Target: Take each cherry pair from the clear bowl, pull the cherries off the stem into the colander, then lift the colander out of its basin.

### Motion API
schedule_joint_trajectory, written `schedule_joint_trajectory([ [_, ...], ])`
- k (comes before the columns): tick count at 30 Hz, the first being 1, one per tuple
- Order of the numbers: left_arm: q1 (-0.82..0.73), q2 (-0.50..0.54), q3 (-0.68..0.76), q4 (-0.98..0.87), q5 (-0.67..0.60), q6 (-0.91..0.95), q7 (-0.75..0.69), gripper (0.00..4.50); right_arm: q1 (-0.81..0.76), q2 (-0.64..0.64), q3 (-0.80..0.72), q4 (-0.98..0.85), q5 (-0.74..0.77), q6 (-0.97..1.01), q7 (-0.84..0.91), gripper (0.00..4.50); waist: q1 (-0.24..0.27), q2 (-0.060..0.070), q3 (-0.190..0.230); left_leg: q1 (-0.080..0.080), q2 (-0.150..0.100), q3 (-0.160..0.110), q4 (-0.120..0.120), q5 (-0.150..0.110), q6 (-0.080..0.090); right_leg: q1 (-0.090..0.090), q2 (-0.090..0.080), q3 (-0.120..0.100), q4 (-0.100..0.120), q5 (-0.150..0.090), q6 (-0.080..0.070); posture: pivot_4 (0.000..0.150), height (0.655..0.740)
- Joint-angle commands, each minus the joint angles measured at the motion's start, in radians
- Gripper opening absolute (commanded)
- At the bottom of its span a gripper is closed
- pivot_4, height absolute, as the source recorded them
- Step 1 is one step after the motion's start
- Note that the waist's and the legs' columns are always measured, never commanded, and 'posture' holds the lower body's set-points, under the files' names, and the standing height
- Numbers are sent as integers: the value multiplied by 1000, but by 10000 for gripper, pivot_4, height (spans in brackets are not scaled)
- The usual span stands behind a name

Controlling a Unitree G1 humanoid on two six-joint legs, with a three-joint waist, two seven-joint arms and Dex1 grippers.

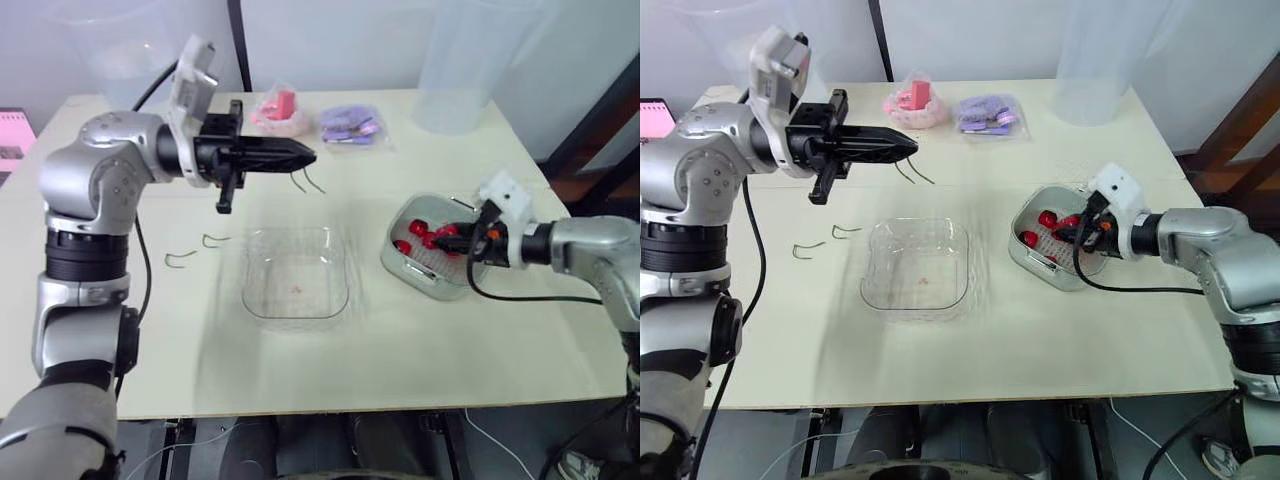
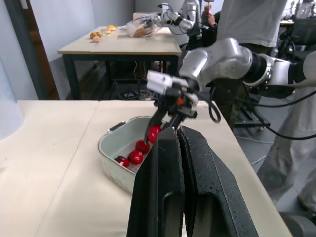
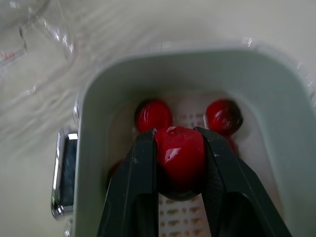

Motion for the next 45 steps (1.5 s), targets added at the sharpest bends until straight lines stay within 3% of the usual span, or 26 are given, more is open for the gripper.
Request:
schedule_joint_trajectory([
  [1, -4, 6, 18, -32, -17, -13, 9, 0, -17, 1, -28, 9, -25, -39, -2, 16521, 2, 0, 0, 0, 0, 0, 0, 0, 0, 0, 0, 0, 0, 0, 0, 1500, 7367],
  [2, -1, 6, 18, -35, -16, -13, 13, 0, -21, 4, -35, 12, -26, -41, -6, 19806, 3, 0, 0, 0, 0, 0, 0, 0, 0, 0, 0, 0, 0, 0, 0, 1500, 7367],
  [7, 30, 12, 30, -66, -28, 9, 44, 0, -45, -14, -61, -21, -12, -30, 11, 44460, 5, 0, 0, 0, 0, 0, 0, 0, 0, 0, -1, 0, -1, 0, 0, 1500, 7367],
  [15, 108, 77, 96, -91, -48, 66, 143, 0, -144, -25, -77, -119, 37, -18, 67, 44460, -1, 1, 0, 1, 0, 0, 0, 0, 0, 0, 0, 0, 0, 0, 0, 1500, 7367],
  [22, 321, 193, 311, -139, -116, 191, 301, 0, -301, 12, -34, -253, 119, 10, 100, 44460, 1, 1, 1, 1, 1, 0, -2, 0, 0, 0, 0, 0, 1, 0, 0, 1500, 7367],
  [26, 488, 208, 451, -124, -161, 257, 376, 0, -358, 6, 55, -298, 53, -86, 145, 44460, 7, 1, 1, 0, 0, 1, -1, 0, 0, 0, -2, -1, 0, 0, 0, 1500, 7367],
  [34, 684, 106, 408, -66, -155, 277, 441, 0, -398, 28, 121, -255, -7, -141, 171, 44460, 11, 0, 1, 1, 0, 2, 0, 0, 0, 1, -3, -1, 0, -2, -3, 1500, 7367],
  [41, 701, 126, 366, 95, -85, 214, 431, 0, -378, 22, 113, -270, -14, -121, 169, 44460, 5, 0, 1, 1, 1, 1, -1, 0, 0, 0, -2, -1, 0, -1, -1, 1500, 7367],
  [44, 693, 168, 362, 171, -55, 190, 409, 9026, -358, 15, 108, -278, -18, -112, 161, 45000, 1, 0, 1, 1, 1, 1, -1, 0, 0, 0, -2, -1, 0, -1, -3, 1500, 7367],
  [45, 688, 176, 362, 179, -55, 188, 404, 13919, -355, 14, 108, -279, -19, -111, 159, 45000, 2, 0, 1, 1, 1, 1, -1, 0, 0, 0, -2, -1, 0, -2, -3, 1500, 7367],
])
